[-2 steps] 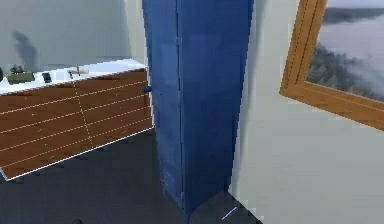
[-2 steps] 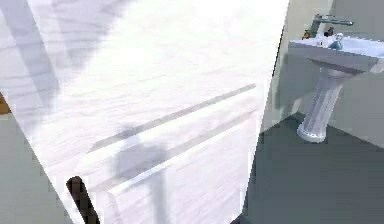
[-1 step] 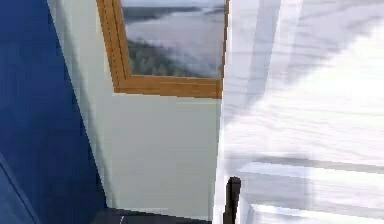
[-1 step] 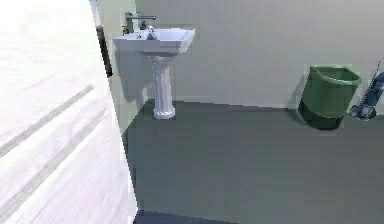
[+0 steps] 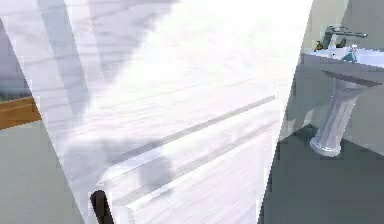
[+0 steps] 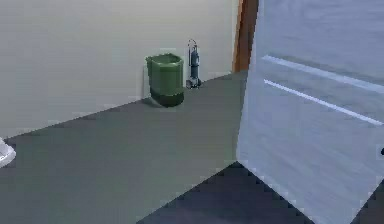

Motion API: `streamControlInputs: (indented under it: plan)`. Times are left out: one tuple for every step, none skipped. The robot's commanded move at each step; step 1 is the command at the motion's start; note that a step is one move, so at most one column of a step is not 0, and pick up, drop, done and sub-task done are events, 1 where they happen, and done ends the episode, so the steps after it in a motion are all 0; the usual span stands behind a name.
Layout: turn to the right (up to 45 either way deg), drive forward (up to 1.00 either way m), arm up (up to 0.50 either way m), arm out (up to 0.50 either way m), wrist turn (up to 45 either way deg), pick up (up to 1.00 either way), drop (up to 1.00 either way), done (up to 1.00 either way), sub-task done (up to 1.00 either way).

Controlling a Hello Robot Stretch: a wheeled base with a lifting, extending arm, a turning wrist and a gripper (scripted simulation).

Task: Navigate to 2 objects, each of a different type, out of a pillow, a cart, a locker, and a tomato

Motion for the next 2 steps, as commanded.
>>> streamControlInputs:
  plan:
    - [45.0, 0.00, 0.00, 0.00, 0.0, 0.00, 0.00, 0.00, 0.00]
    - [42.0, 0.00, 0.00, 0.00, 0.0, 0.00, 0.00, 0.00, 0.00]
